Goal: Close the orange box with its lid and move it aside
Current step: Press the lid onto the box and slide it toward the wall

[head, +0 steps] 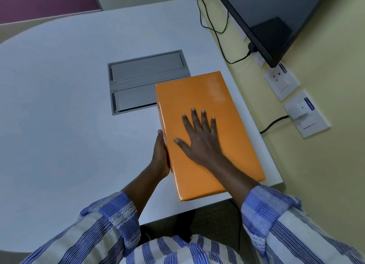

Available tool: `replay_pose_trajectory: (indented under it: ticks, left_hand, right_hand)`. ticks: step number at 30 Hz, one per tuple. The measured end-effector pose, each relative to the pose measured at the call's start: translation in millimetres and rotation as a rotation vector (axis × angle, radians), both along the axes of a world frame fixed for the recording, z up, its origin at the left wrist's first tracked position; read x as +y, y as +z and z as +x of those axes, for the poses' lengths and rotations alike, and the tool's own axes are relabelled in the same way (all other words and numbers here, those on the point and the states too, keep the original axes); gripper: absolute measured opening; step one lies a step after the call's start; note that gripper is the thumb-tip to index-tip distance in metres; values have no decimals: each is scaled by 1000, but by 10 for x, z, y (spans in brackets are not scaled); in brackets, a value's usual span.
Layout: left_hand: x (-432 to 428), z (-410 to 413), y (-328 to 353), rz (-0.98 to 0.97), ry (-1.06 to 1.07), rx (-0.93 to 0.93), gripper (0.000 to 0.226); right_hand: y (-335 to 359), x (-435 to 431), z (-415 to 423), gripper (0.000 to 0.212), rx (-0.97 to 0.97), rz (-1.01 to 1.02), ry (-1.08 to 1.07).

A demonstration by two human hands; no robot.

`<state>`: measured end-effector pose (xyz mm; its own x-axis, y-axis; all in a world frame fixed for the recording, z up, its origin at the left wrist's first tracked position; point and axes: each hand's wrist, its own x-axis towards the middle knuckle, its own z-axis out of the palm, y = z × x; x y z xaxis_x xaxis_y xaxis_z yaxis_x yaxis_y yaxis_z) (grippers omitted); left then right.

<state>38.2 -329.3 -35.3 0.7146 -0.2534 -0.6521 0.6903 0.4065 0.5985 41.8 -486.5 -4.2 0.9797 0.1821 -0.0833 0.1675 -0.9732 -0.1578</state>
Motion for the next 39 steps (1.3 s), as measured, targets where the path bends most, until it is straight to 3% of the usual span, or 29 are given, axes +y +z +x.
replay_pose_trajectory:
  ticks: [9,29,36,39]
  left_hand:
    - [-527,91,23,102,-67,115,91]
    - [-957,218,46,116,-240,74,92]
    - [-612,118,115,435,-403,-229,75]
    - [-231,64,45,688,-483,-413,69]
  right_hand:
    - [76,-630,64,85,17,-19,-4]
    - [198,-1215,49,83,16,-4,-32]
    - [226,-682,48,82,-21,54,-79]
    - [190,-230,40,77,-46,55,-5]
